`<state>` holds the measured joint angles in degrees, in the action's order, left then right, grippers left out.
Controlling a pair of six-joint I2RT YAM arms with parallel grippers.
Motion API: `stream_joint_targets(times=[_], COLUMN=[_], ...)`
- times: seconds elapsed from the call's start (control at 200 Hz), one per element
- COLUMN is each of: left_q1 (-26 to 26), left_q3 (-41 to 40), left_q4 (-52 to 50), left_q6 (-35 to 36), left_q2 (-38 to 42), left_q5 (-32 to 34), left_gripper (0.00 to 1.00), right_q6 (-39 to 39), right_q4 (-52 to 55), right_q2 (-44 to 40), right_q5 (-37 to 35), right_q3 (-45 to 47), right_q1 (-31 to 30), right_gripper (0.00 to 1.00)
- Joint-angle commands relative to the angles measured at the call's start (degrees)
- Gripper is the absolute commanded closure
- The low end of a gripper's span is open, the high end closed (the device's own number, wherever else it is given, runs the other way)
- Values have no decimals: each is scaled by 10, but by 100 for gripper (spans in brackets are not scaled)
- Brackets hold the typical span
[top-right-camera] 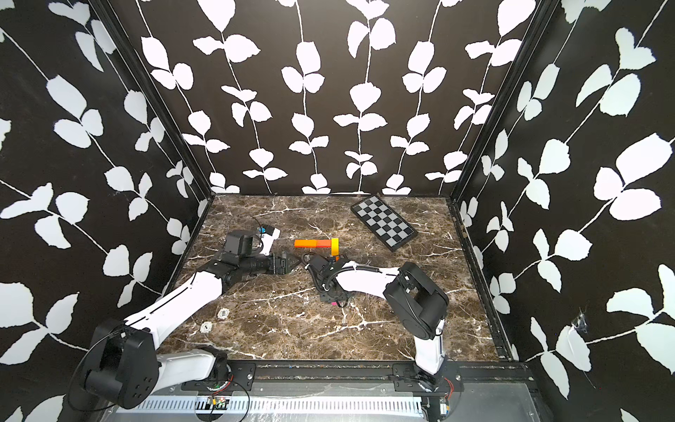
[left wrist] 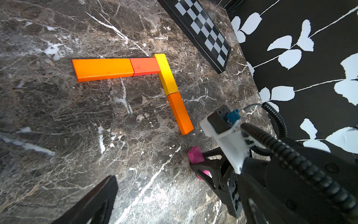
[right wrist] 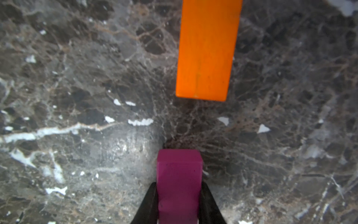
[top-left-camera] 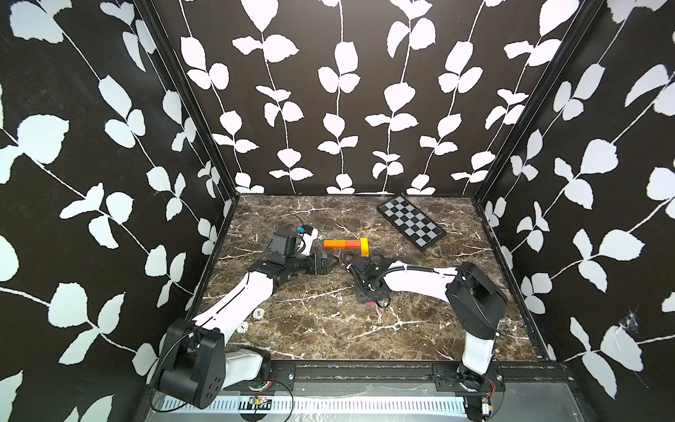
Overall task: Assemble the number 7 with building blocks
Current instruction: Assemble the building block at the center of the board.
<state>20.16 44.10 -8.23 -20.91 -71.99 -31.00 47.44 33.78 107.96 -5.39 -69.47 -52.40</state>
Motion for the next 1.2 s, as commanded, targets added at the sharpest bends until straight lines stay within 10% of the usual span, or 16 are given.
stream_joint_targets(times=[0.0, 1.195], left_q1=[1, 1], left_q3=[1, 9], left_q4=[-2, -6], left_q6=[12, 17], left_q2=[0, -9], left_q5=[0, 5], left_gripper=[1, 1], right_q6=[14, -3], right_q4=[-5, 11], right_q2=[13, 49], right_q5=[-4, -22], right_q3=[-7, -30], right_q1=[9, 45], right_gripper=[81, 81])
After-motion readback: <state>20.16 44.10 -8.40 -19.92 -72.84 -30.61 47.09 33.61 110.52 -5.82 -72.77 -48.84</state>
